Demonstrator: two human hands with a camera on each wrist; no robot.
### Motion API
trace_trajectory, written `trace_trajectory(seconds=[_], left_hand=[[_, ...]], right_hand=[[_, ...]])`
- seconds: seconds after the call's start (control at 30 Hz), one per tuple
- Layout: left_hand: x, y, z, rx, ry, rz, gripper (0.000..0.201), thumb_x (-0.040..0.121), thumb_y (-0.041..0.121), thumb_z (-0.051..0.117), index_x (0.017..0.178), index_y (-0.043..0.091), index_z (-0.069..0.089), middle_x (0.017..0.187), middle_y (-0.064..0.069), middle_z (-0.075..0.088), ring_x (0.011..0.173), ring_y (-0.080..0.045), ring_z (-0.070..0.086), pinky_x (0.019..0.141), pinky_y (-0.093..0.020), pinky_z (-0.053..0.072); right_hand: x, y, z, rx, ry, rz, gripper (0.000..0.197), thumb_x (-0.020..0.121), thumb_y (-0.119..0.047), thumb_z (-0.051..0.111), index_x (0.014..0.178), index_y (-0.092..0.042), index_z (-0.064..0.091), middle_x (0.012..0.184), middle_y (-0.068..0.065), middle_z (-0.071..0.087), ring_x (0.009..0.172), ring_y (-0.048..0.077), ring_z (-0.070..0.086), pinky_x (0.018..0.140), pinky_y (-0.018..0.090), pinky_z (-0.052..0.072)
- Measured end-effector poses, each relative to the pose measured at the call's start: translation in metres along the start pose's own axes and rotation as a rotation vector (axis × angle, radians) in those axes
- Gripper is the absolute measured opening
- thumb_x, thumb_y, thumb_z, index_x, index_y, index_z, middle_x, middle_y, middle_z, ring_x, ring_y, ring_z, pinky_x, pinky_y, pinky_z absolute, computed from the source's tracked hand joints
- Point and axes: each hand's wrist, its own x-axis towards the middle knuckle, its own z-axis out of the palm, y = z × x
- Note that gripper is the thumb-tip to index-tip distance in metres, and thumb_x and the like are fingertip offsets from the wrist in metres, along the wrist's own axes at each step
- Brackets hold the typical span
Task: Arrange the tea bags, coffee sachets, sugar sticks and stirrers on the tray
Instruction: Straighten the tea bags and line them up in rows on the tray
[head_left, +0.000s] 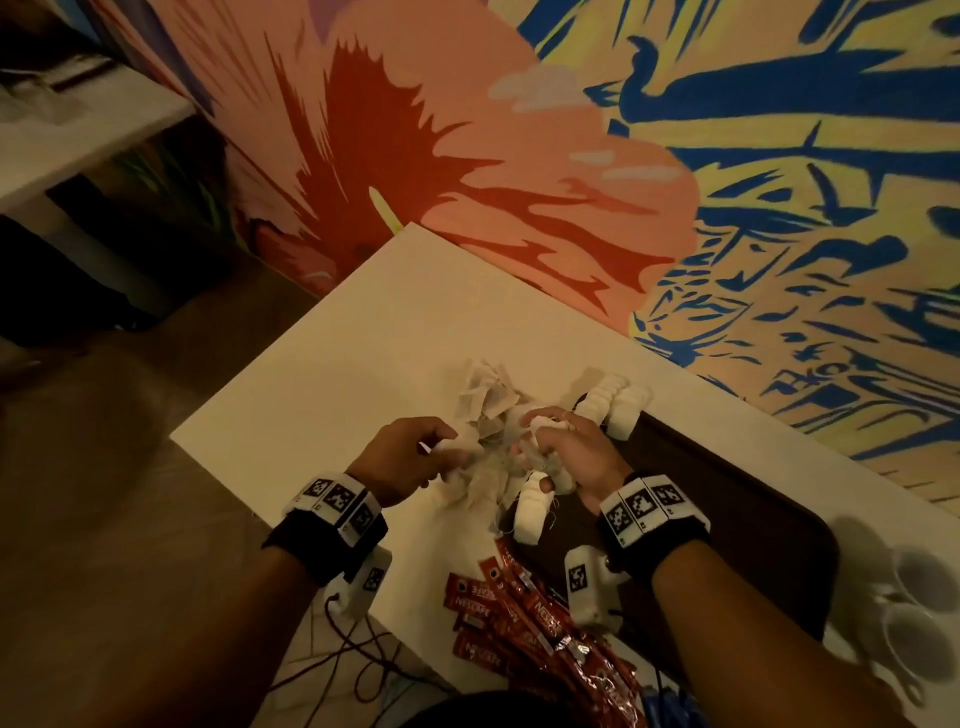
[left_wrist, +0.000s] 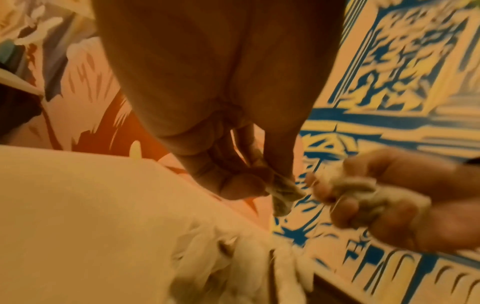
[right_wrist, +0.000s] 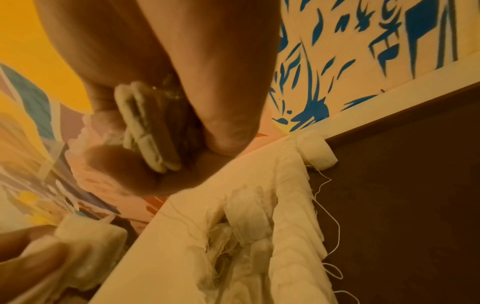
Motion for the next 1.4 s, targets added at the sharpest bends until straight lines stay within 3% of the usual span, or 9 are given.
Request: trace_trajectory(seconds=[0.27, 0.33, 0.53, 0.67, 0.8, 0.93, 1.2, 1.3, 1.4], left_hand=[[-0.037, 0.102, 0.007, 0.023, -0.158, 0.203, 0.023, 0.09, 0.033, 0.073, 0.108, 0.022, 0.067, 0.074, 0.009, 0.066, 0.06, -0.008, 0.066, 0.061, -0.025, 0.053], [-0.045, 0.123, 0.016, -0.023, -0.214, 0.225, 0.026, 0.088, 0.028, 0.076, 0.11, 0.016, 0.068, 0.078, 0.007, 0.067, 0.063, -0.014, 0.067, 0.062, -0.028, 0.055], [-0.067, 0.169, 0.051, -0.088, -0.333, 0.305, 0.023, 0.085, 0.029, 0.079, 0.105, 0.021, 0.074, 0.099, -0.014, 0.074, 0.076, -0.033, 0.067, 0.068, -0.041, 0.055], [-0.078, 0.201, 0.077, -0.061, -0.319, 0.353, 0.019, 0.088, 0.005, 0.072, 0.104, 0.014, 0.072, 0.096, -0.022, 0.071, 0.071, -0.023, 0.064, 0.06, -0.026, 0.051], [-0.089, 0.221, 0.106, -0.051, -0.307, 0.378, 0.017, 0.088, 0.006, 0.073, 0.104, 0.011, 0.073, 0.096, -0.022, 0.071, 0.072, -0.021, 0.063, 0.058, -0.022, 0.051], [-0.098, 0.227, 0.129, -0.055, -0.29, 0.374, 0.015, 0.09, 0.009, 0.072, 0.105, 0.007, 0.071, 0.095, -0.013, 0.072, 0.077, -0.015, 0.068, 0.065, -0.021, 0.054], [-0.104, 0.228, 0.152, -0.136, -0.34, 0.474, 0.022, 0.092, 0.005, 0.069, 0.113, 0.006, 0.069, 0.113, -0.01, 0.07, 0.105, -0.024, 0.068, 0.091, -0.024, 0.053], [-0.096, 0.215, 0.162, -0.234, -0.269, 0.407, 0.021, 0.093, 0.01, 0.068, 0.114, 0.009, 0.068, 0.111, -0.01, 0.069, 0.095, -0.026, 0.07, 0.085, -0.035, 0.059], [-0.079, 0.188, 0.172, -0.172, -0.191, 0.283, 0.016, 0.095, 0.011, 0.065, 0.111, 0.013, 0.067, 0.099, -0.005, 0.068, 0.081, -0.016, 0.067, 0.073, -0.03, 0.06]], right_hand=[[-0.048, -0.007, -0.025, 0.028, -0.015, -0.064, 0.027, 0.093, -0.004, 0.05, 0.099, -0.012, 0.074, 0.08, 0.012, 0.065, 0.056, 0.017, 0.052, 0.047, 0.026, 0.04], [-0.063, -0.01, -0.037, 0.052, -0.019, -0.102, 0.02, 0.098, -0.02, 0.056, 0.099, -0.013, 0.075, 0.086, 0.014, 0.063, 0.053, 0.014, 0.054, 0.045, 0.025, 0.04], [-0.124, -0.01, -0.075, -0.058, -0.123, -0.157, 0.069, 0.081, -0.076, 0.058, 0.101, -0.011, 0.07, 0.073, 0.006, 0.062, 0.052, 0.015, 0.051, 0.042, 0.022, 0.038], [-0.152, 0.009, -0.103, 0.038, -0.221, -0.227, 0.073, 0.066, -0.057, 0.088, 0.115, -0.007, 0.068, 0.076, 0.007, 0.056, 0.059, 0.013, 0.047, 0.042, 0.02, 0.038], [-0.177, 0.02, -0.126, 0.101, -0.195, -0.337, 0.05, 0.08, -0.041, 0.085, 0.113, -0.007, 0.07, 0.088, 0.016, 0.054, 0.063, 0.019, 0.042, 0.046, 0.025, 0.035], [-0.2, 0.029, -0.137, 0.086, -0.137, -0.381, 0.031, 0.083, -0.029, 0.082, 0.098, -0.005, 0.068, 0.074, 0.005, 0.059, 0.055, 0.013, 0.044, 0.046, 0.024, 0.035], [-0.212, 0.045, -0.151, -0.038, -0.066, -0.32, 0.027, 0.08, -0.024, 0.086, 0.101, -0.017, 0.072, 0.068, -0.004, 0.064, 0.056, 0.012, 0.048, 0.051, 0.027, 0.04], [-0.21, 0.052, -0.158, -0.06, 0.007, -0.301, 0.028, 0.079, -0.03, 0.086, 0.097, -0.015, 0.071, 0.064, -0.003, 0.061, 0.051, 0.014, 0.047, 0.05, 0.028, 0.038], [-0.208, 0.06, -0.165, -0.018, 0.049, -0.269, 0.045, 0.075, -0.033, 0.089, 0.105, -0.007, 0.068, 0.069, 0.005, 0.059, 0.053, 0.017, 0.049, 0.051, 0.029, 0.039]])
